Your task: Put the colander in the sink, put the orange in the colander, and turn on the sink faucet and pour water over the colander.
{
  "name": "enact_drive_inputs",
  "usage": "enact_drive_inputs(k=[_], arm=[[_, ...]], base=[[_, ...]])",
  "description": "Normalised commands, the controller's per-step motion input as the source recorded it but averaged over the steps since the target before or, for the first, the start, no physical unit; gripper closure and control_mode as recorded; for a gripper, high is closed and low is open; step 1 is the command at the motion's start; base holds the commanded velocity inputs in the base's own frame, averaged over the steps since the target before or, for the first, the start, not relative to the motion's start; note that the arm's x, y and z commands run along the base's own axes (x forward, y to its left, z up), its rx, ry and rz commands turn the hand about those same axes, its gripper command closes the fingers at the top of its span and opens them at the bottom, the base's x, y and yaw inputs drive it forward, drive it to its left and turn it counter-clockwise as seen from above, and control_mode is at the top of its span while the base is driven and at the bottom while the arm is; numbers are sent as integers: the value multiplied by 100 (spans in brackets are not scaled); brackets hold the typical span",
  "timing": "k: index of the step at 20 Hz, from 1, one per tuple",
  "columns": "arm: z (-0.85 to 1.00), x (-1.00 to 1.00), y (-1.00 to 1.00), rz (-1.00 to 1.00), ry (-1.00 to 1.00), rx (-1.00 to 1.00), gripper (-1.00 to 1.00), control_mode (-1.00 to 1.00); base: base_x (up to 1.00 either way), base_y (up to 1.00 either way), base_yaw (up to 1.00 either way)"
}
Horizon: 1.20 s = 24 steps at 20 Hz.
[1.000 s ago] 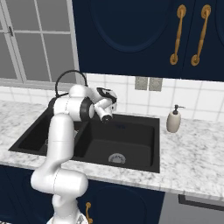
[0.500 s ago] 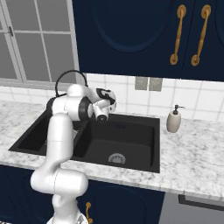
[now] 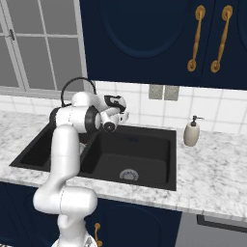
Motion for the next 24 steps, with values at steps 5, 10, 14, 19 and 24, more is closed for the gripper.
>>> enact_drive_inputs(k=[5,10,14,19,24], arm=[[-17,0,-99,-2,9,0,100,-100],[-22,0,-95,0,10,0,100,-100],[-20,0,-82,0,6,0,100,-100],[-11,-12,-60,0,2,0,100,-100],[11,-44,-12,0,0,5,100,-100]], base=[[0,0,0],[0,0,0],[0,0,0],[0,0,0],[0,0,0]])
